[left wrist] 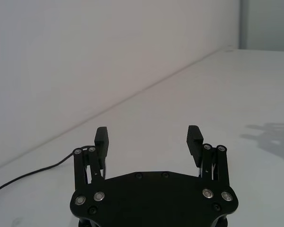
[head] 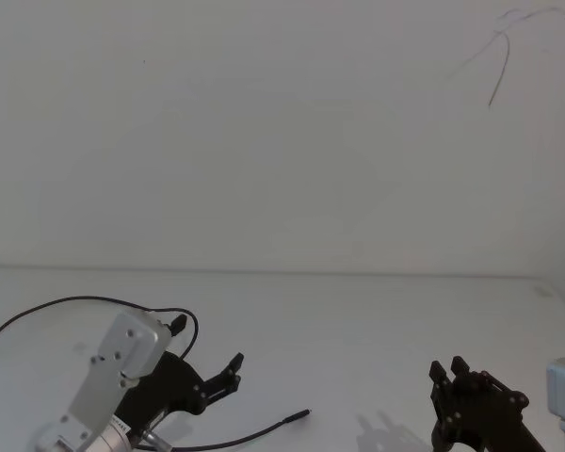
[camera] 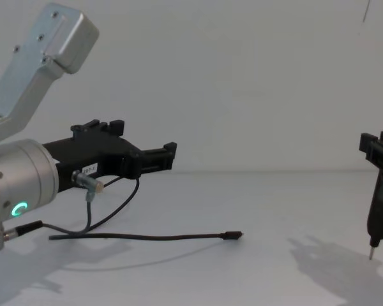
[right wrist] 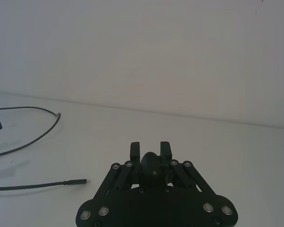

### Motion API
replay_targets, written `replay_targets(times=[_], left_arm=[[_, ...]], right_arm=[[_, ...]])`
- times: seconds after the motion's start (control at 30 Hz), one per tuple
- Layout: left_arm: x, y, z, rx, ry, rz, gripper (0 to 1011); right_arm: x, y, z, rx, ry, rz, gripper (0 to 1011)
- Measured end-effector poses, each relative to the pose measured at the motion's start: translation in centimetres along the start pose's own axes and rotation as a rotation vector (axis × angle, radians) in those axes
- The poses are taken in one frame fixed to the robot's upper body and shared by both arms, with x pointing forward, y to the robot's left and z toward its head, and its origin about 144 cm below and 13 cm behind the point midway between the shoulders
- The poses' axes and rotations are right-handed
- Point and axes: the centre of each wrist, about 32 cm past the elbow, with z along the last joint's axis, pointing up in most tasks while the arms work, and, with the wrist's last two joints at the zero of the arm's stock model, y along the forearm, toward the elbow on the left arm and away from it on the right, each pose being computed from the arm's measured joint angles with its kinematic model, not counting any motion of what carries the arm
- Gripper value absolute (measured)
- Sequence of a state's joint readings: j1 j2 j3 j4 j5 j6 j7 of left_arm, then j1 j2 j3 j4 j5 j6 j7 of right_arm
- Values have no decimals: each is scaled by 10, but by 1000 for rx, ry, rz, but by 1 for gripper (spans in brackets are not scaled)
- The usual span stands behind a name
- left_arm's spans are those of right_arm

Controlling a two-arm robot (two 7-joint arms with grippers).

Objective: Pick up the data cable with the one hand.

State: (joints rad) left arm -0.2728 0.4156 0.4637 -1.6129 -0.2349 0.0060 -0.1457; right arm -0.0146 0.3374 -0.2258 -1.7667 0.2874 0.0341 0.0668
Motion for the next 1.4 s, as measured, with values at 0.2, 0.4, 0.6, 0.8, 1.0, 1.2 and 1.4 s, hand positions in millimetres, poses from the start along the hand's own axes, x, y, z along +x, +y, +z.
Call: replay_targets(times=[0.2, 0.4, 0.6, 0.8, 1.0, 1.2, 1.4], left_arm=[[11, -1, 2, 1, 1, -87, 1001], [21, -1, 3, 5, 1, -168, 1001], [33, -2, 4, 17, 7, -269, 1001], [46, -4, 3, 42, 12, -378, 1001], [57, -6, 1, 80, 16, -490, 1001], [64, -8, -3, 134, 21, -607, 1001], [67, -10, -7, 187, 11, -678, 1001]], right_arm=[[0, 0, 0, 0, 0, 0, 251], [0, 0, 0, 0, 0, 0, 251], [0, 0, 0, 0, 0, 0, 251], [0, 0, 0, 0, 0, 0, 251], [0, 0, 0, 0, 0, 0, 251], [0, 0, 0, 0, 0, 0, 251], [0, 0, 0, 0, 0, 0, 251]])
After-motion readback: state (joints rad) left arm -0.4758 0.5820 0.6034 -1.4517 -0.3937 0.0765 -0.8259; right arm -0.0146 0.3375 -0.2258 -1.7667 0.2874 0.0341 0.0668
